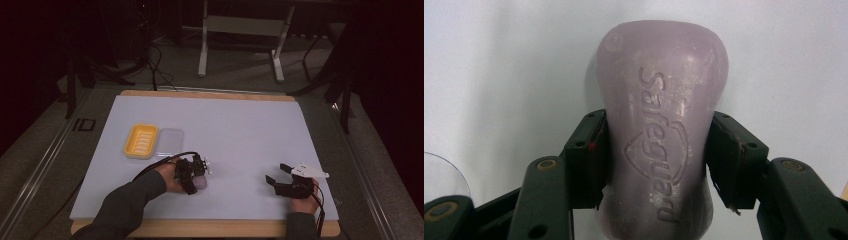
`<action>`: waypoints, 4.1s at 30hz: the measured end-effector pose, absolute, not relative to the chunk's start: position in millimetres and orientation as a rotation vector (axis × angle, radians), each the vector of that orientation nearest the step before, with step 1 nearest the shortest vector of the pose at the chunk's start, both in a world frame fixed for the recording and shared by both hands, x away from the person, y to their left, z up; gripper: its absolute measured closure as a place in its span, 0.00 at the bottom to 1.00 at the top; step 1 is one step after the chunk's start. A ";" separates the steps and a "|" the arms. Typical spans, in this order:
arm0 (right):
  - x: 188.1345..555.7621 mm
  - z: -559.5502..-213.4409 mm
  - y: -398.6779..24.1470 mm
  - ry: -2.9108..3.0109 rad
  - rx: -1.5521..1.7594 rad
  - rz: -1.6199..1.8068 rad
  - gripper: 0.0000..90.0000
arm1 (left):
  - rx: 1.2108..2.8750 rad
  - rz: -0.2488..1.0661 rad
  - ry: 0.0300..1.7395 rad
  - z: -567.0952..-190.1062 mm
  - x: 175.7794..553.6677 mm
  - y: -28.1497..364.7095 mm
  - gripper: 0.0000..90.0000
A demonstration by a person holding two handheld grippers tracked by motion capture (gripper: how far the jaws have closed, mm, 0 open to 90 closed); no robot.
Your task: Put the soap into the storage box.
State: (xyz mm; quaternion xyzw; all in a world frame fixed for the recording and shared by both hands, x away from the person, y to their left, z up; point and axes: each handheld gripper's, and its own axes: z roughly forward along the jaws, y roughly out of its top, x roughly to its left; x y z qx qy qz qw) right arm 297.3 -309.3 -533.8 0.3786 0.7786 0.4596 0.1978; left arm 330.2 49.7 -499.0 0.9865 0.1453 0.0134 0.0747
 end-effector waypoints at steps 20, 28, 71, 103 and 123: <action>297.5 -534.0 -308.8 2.180 1.056 1.281 0.24 | 2.950 0.021 0.491 -498.3 333.6 49.0 0.55; 297.5 -533.9 -308.9 2.180 1.056 1.282 0.23 | 2.945 0.019 0.597 -497.8 339.7 52.2 0.56; 297.3 -533.9 -308.9 2.179 1.057 1.281 0.24 | 2.693 0.082 0.990 -472.2 364.7 107.6 0.56; 297.3 -533.9 -309.1 2.179 1.057 1.284 0.24 | 2.580 0.147 1.126 -446.6 383.0 124.7 0.56; 297.3 -533.9 -309.1 2.180 1.057 1.284 0.24 | 2.495 0.140 1.238 -447.8 395.7 141.5 0.56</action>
